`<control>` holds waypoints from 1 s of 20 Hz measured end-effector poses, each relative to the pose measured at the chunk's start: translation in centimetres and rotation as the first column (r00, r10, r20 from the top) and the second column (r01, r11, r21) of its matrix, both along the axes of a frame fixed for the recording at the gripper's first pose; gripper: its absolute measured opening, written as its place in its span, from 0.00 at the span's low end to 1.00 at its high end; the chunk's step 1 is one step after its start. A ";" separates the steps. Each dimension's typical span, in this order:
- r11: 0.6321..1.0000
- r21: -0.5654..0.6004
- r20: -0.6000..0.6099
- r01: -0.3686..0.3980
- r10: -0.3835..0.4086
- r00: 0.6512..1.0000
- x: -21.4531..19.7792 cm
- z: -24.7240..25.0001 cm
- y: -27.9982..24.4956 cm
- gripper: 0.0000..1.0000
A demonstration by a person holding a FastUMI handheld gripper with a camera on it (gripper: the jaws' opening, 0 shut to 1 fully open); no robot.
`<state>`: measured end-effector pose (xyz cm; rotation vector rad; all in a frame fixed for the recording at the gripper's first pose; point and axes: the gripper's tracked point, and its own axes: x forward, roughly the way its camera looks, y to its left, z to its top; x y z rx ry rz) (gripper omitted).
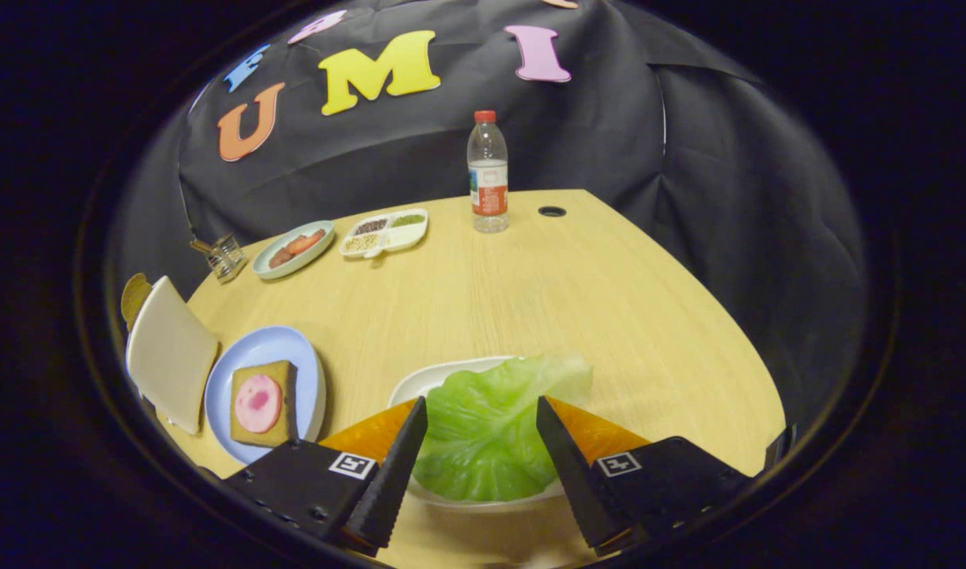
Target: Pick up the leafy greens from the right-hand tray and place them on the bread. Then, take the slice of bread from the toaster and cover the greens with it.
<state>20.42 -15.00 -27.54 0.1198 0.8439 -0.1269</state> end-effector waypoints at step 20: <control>1.000 -0.008 -0.063 0.012 -0.013 0.998 -0.6 0.2 0.9 0.00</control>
